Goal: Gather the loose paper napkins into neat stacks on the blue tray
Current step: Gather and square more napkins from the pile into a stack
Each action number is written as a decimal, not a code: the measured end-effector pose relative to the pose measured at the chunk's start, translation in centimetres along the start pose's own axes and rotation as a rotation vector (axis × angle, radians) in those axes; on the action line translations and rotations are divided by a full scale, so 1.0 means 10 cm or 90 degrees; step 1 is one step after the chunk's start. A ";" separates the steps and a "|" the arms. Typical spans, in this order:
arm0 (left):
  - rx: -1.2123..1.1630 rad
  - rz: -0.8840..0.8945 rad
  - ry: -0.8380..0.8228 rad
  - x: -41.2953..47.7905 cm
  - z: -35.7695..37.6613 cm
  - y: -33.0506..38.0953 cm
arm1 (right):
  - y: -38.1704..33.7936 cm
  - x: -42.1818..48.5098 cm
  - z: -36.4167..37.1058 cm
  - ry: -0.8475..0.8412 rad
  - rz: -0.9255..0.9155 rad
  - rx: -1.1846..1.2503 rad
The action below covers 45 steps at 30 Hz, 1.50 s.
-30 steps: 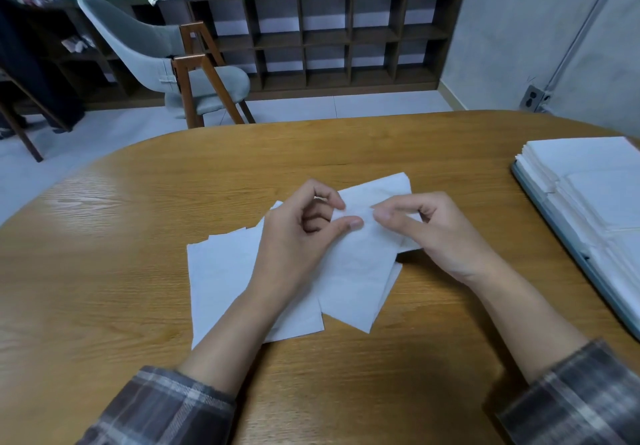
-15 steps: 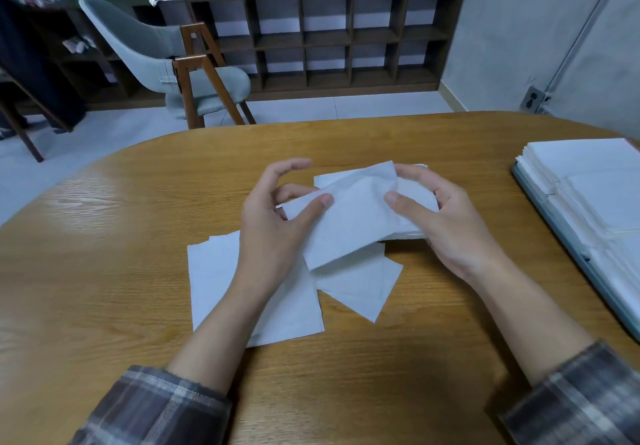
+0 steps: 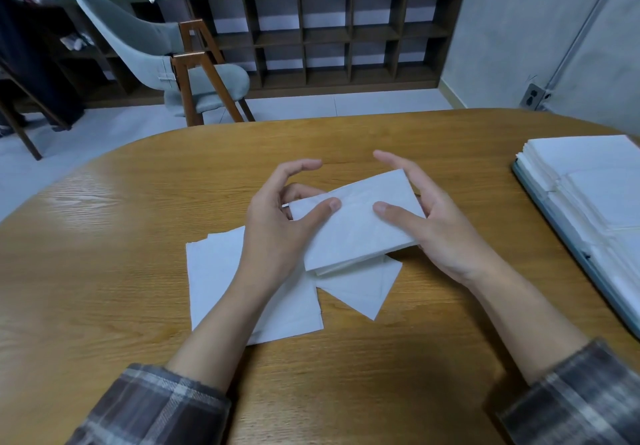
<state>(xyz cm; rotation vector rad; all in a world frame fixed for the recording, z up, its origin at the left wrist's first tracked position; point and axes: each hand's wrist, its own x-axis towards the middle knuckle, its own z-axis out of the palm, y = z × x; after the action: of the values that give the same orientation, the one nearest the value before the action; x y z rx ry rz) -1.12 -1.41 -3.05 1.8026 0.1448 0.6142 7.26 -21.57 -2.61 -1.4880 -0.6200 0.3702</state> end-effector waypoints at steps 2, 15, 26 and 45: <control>0.018 0.000 0.013 0.00 0.01 -0.02 | -0.01 0.00 0.00 0.014 -0.011 0.008; 0.032 -0.073 -0.106 0.05 -0.09 -0.11 | -0.01 0.00 -0.07 -0.063 0.048 0.151; 0.294 0.082 -0.121 0.01 -0.36 -0.30 | 0.23 0.03 -0.03 0.077 -0.012 -0.182; 0.334 0.140 -0.251 -0.31 -0.17 -0.28 | 0.19 -0.03 -0.11 0.234 -0.097 -0.151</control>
<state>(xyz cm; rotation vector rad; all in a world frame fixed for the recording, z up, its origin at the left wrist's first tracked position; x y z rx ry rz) -4.02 -0.28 -6.39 2.4354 -0.1800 0.3780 7.93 -22.55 -4.50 -1.6695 -0.4882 -0.0996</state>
